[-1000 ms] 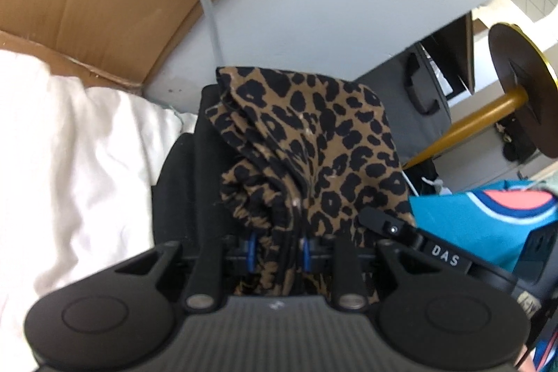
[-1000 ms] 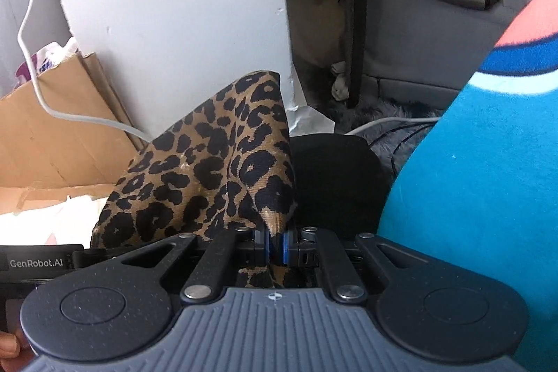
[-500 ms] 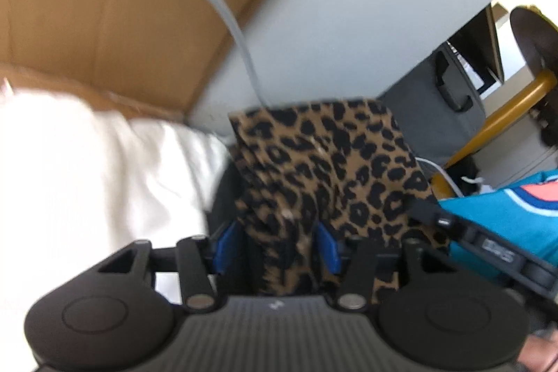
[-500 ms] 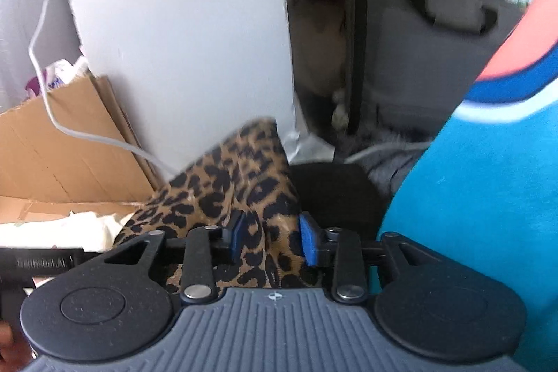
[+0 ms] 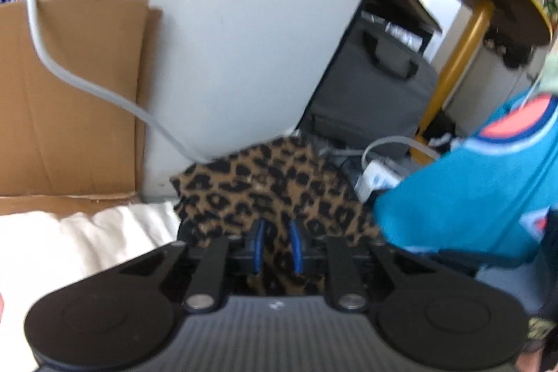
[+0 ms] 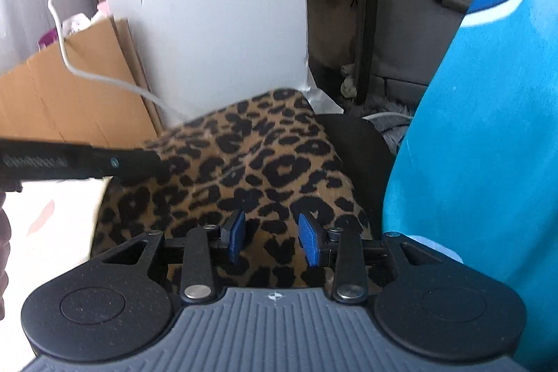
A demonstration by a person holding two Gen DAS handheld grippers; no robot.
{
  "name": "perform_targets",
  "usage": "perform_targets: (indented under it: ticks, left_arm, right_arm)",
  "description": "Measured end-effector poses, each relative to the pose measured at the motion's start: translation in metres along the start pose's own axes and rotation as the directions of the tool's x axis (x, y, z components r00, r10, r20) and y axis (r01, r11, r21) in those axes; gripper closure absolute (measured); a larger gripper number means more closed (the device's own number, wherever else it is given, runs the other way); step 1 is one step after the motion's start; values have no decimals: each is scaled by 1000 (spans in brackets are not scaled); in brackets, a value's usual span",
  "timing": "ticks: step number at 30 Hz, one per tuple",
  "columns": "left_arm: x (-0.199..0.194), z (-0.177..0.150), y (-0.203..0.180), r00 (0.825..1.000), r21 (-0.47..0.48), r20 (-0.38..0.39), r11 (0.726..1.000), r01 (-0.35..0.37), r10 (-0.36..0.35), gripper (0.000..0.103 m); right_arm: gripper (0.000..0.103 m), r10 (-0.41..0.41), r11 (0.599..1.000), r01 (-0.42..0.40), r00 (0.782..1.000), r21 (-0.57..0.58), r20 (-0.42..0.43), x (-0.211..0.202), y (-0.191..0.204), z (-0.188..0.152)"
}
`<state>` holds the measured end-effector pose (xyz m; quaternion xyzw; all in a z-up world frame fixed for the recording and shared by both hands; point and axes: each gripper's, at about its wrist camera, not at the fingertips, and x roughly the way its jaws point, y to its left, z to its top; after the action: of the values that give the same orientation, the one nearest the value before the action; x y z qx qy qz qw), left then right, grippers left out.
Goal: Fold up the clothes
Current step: 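Lower the folded leopard-print trousers onto the blanket with both grippers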
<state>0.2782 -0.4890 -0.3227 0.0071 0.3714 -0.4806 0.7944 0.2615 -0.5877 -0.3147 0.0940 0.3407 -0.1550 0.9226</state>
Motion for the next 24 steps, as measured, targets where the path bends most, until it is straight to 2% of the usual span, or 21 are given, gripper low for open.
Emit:
perform_targets:
  ticks: [2, 4, 9, 11, 12, 15, 18, 22, 24]
  left_arm:
    - [8, -7, 5, 1000, 2, -14, 1000, -18, 18, 92]
    - [13, -11, 12, 999, -2, -26, 999, -45, 45, 101]
    - [14, -10, 15, 997, 4, -46, 998, -67, 67, 101]
    - [5, -8, 10, 998, 36, -31, 998, -61, 62, 100]
    - [0, -7, 7, 998, 58, -21, 997, -55, 57, 96]
    - [-13, -11, -2, 1000, 95, -13, 995, -6, 8, 94]
    - [-21, -18, -11, 1000, 125, -16, 992, 20, -18, 94]
    - [-24, -30, -19, 1000, 157, -16, 987, 19, -17, 93]
    - [-24, -35, -20, 999, 156, -15, 987, 33, -31, 86]
  right_arm:
    - [62, -18, 1000, 18, 1000, 9, -2, -4, -4, -6]
    - [62, -37, 999, 37, 999, 19, -4, -8, -7, -12]
    - [62, -83, 996, 83, 997, 42, -10, -17, -16, -27]
    - [62, -80, 994, 79, 997, 76, 17, -28, -19, -33]
    - [62, -77, 993, 74, 996, 96, 34, -34, -20, -36]
    - [62, -71, 986, 57, 994, 154, 84, -53, -23, -45]
    - [62, -46, 992, 34, 994, 119, 101, -63, -15, -47]
    - [62, -35, 997, 29, 995, 68, 90, -64, -5, -51]
    - [62, -33, 998, 29, 996, 51, 77, -61, -2, -55]
